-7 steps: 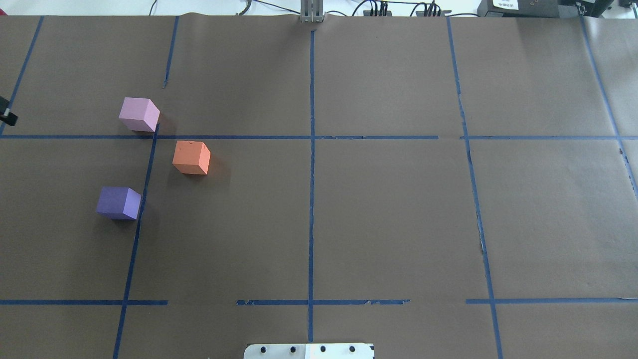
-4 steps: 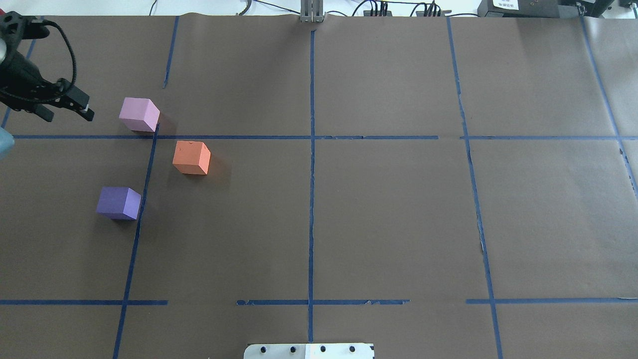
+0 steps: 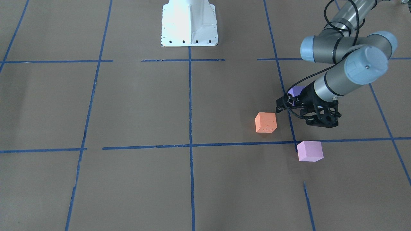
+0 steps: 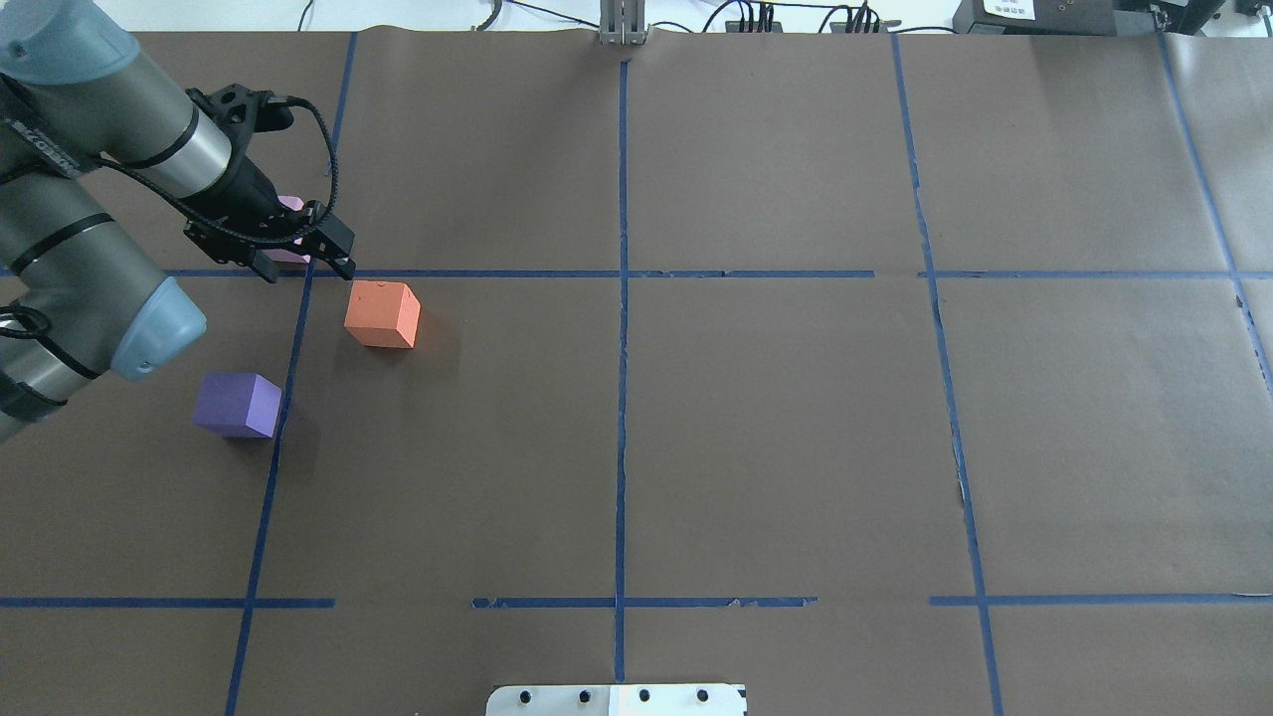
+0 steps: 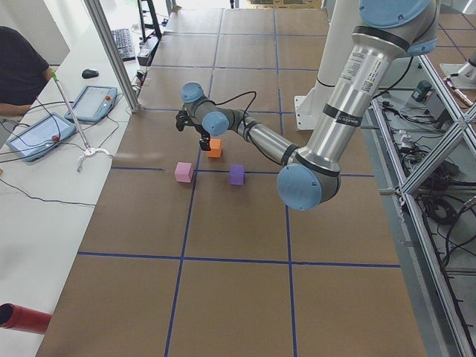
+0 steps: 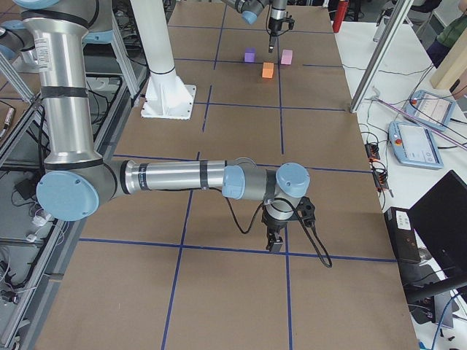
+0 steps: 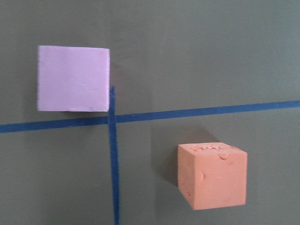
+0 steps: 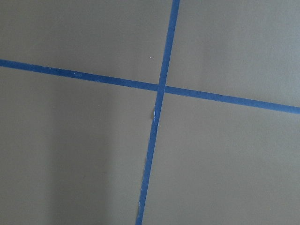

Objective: Arrange blocks in a line
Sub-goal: 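Move the left gripper down over the orange cube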

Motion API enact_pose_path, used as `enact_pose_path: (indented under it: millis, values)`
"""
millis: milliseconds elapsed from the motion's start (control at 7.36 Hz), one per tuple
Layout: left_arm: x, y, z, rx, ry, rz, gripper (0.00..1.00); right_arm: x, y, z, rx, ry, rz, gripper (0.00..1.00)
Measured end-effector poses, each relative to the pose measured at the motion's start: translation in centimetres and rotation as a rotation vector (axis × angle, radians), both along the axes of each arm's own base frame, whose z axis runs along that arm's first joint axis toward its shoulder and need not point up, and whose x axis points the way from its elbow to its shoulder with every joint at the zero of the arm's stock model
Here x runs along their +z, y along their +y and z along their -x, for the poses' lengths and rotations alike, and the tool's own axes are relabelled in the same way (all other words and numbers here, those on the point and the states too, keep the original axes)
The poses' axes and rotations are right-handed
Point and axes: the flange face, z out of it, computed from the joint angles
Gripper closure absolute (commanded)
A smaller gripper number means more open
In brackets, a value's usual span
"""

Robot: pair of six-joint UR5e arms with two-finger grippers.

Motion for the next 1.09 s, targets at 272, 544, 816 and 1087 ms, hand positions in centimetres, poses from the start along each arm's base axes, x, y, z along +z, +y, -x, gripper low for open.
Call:
enact_pose_path:
  millis: [272,544,816,1087]
  values:
    - [-0.4,-0.1,-3.4,-0.045,-0.043,0.043,0.00,0.0,0.0,0.0,0.000,0.000,0.000,0.00]
    - [-0.4,0.3,-5.2,-0.068,-0.070,0.058,0.00,0.0,0.0,0.0,0.000,0.000,0.000,0.00]
    - [-0.2,0.9,-6.8,-0.062,-0.085,0.056,0.00,0.0,0.0,0.0,0.000,0.000,0.000,0.00]
    - [0.2,1.6,-8.3,-0.045,-0.091,0.053,0.00,0.0,0.0,0.0,0.000,0.000,0.000,0.00]
